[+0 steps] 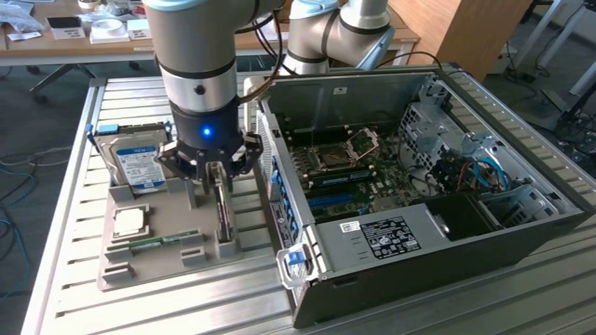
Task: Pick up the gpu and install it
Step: 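Pick up the gpu and move the gpu toward the slot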
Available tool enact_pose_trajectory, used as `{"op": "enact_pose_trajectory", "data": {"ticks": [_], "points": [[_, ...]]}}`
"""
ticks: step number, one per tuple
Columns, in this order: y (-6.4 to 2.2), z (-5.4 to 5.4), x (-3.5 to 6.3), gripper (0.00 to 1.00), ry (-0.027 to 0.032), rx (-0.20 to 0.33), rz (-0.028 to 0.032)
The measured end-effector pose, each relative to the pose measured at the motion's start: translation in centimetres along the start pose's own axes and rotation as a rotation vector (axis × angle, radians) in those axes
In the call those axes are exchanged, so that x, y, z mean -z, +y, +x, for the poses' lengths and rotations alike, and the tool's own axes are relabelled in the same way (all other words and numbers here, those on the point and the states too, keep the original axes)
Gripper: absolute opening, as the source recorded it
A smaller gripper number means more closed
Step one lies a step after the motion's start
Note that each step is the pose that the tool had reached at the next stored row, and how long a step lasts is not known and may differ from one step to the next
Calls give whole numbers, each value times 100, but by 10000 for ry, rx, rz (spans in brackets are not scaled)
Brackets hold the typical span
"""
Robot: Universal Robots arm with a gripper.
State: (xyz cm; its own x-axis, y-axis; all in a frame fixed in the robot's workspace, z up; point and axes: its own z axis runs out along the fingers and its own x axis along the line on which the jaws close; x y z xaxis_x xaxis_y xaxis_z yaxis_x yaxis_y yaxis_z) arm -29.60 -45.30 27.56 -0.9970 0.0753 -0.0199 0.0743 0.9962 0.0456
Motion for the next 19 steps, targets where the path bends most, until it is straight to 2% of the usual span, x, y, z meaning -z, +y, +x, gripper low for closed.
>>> {"op": "enact_pose_trajectory", "data": {"ticks": [4, 11, 19], "points": [[-3, 0, -63, 41, 1, 0, 0], [-3, -10, -77, 41, 2, 58, -3], [-5, -13, -146, 41, 14, 316, -7]]}}
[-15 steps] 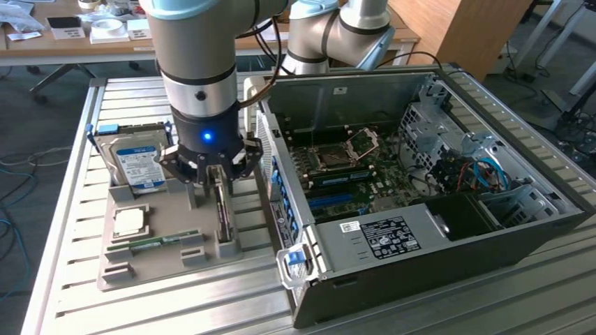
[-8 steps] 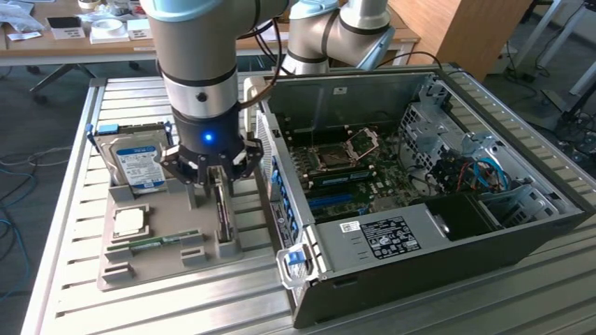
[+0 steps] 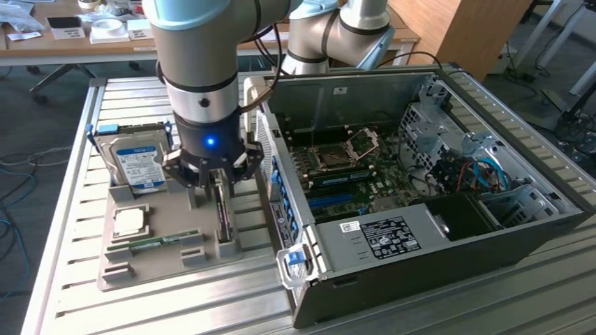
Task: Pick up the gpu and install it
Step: 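Pick up the gpu and move the gpu toward the slot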
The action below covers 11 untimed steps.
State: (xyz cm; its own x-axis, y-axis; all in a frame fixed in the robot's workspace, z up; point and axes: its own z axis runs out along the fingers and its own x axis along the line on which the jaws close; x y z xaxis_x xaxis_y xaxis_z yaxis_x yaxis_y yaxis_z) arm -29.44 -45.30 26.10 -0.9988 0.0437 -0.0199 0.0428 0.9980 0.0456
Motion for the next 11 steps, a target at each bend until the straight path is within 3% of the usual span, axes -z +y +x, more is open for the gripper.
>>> {"op": "enact_pose_trajectory", "data": {"ticks": [11], "points": [[-5, 2, -105, 41, 26, 561, -11]]}}
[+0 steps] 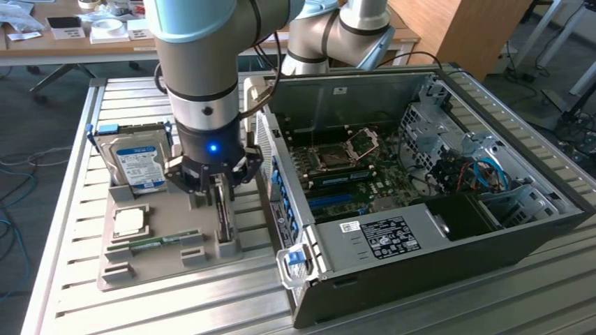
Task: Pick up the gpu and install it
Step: 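Pick up the gpu and move the gpu toward the slot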
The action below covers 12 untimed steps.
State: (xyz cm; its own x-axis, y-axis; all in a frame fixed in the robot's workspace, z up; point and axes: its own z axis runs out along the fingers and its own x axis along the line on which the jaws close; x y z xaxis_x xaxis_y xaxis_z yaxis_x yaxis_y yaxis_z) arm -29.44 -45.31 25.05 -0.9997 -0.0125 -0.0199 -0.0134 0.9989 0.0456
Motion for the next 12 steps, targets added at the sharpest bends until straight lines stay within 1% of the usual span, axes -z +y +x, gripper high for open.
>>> {"op": "enact_pose_trajectory", "data": {"ticks": [12], "points": [[-5, 17, -124, 41, 1, 27, 0]]}}
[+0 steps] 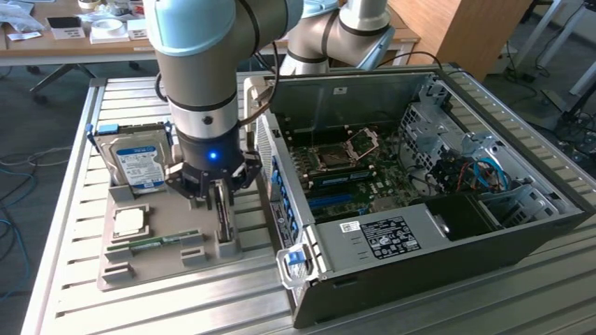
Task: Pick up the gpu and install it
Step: 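Pick up the gpu and move the gpu toward the slot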
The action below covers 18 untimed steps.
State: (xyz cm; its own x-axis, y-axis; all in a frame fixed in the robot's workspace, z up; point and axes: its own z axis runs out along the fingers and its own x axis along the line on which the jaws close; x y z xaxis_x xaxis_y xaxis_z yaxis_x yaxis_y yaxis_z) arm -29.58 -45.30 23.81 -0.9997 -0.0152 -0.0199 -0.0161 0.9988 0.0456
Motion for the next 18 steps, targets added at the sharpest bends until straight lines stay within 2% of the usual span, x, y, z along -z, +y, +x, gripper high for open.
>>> {"op": "enact_pose_trajectory", "data": {"ticks": [7, 18], "points": [[29, 0, -32, 41, 0, 0, -1], [29, 1, -51, 41, 0, -1, 0]]}}
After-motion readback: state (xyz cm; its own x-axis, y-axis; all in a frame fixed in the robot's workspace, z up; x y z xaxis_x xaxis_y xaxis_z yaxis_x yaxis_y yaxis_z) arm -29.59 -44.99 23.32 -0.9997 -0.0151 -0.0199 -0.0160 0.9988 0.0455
